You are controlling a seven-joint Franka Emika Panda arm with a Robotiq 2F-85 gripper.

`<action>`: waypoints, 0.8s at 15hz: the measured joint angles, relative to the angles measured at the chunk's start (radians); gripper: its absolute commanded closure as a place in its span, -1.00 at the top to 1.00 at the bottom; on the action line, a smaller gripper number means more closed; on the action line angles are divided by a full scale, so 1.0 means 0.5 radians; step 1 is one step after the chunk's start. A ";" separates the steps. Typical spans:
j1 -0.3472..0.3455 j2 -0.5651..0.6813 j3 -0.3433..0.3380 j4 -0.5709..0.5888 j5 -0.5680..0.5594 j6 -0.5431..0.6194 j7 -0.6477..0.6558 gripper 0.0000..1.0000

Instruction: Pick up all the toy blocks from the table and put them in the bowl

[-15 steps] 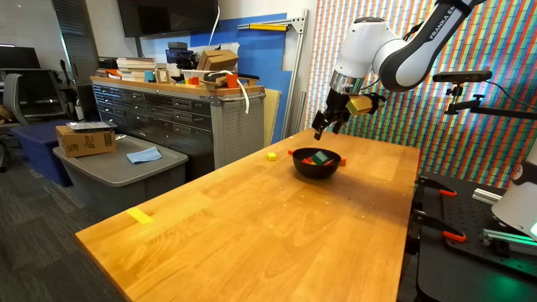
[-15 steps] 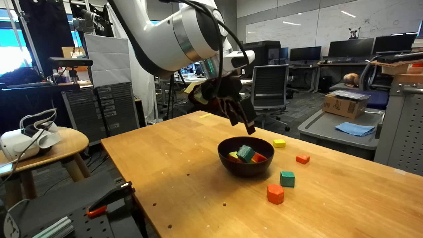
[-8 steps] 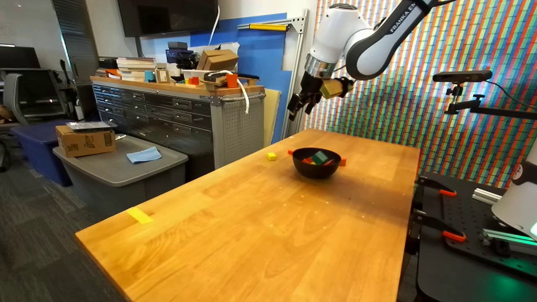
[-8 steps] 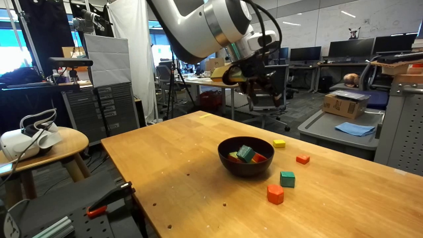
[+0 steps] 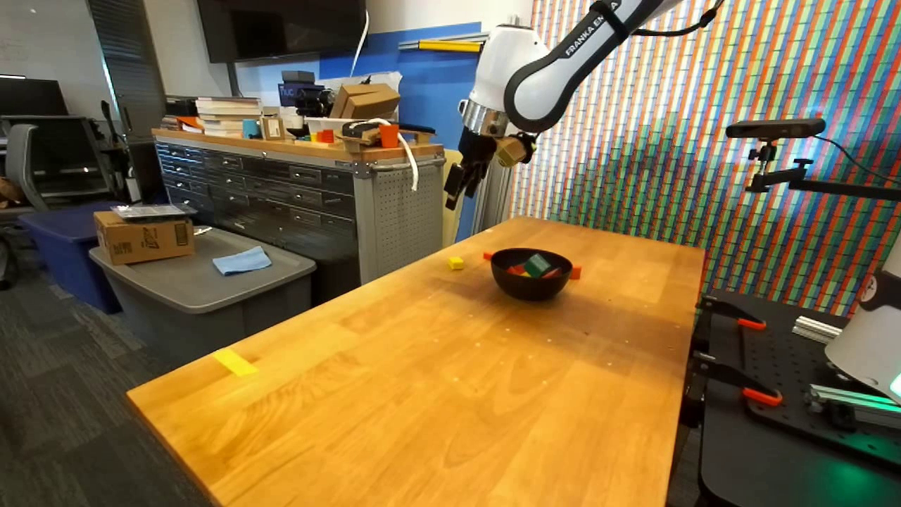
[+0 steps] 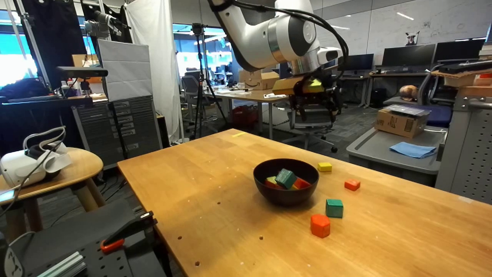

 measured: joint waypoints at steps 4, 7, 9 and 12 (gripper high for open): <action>0.068 0.149 -0.112 0.268 0.137 -0.343 -0.241 1.00; 0.114 0.179 -0.166 0.316 0.141 -0.378 -0.241 1.00; 0.138 0.181 -0.189 0.307 0.144 -0.375 -0.241 1.00; 0.165 0.208 -0.201 0.311 0.152 -0.376 -0.242 1.00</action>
